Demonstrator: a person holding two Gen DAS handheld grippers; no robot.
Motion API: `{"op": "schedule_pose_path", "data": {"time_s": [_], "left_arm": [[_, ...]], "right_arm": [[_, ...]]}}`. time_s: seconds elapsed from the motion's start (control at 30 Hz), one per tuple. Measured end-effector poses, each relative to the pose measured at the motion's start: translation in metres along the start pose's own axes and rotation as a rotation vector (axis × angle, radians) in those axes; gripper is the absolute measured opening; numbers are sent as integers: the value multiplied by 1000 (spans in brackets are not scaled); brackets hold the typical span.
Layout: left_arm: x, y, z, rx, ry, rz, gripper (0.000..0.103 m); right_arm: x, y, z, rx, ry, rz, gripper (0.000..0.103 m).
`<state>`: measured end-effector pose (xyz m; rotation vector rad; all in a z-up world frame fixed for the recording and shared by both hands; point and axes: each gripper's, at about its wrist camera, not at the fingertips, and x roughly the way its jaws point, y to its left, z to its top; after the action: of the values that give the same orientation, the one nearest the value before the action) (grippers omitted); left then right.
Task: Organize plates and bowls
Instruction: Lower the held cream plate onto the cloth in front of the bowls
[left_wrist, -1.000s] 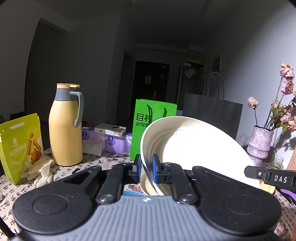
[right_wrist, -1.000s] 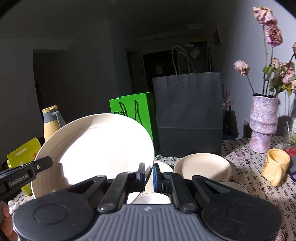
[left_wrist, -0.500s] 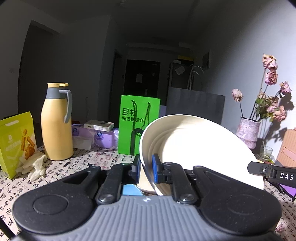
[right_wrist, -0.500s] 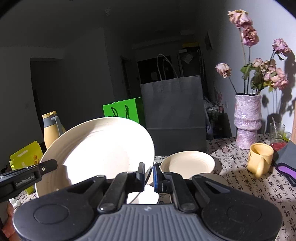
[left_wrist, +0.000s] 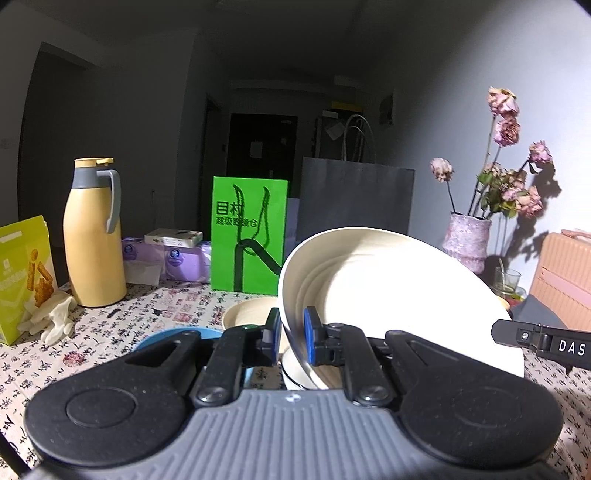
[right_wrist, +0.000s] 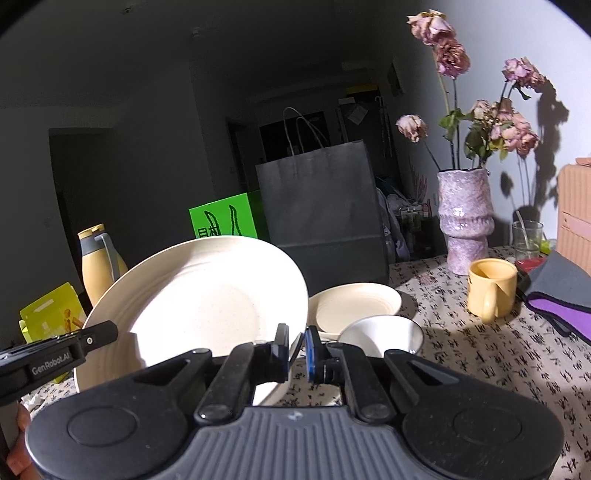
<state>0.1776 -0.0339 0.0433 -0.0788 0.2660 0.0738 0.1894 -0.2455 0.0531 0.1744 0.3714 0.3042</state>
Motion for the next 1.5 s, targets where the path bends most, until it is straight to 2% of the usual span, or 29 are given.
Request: {"op": "schedule_pose_path", "data": {"time_s": [0.8, 1.5], "left_arm": [[-8, -34, -49, 94, 70, -65, 13], [1, -46, -96, 158, 192, -106, 15]], "right_arm": [[-24, -48, -53, 70, 48, -18, 9], [-28, -75, -92, 115, 140, -45, 9]]}}
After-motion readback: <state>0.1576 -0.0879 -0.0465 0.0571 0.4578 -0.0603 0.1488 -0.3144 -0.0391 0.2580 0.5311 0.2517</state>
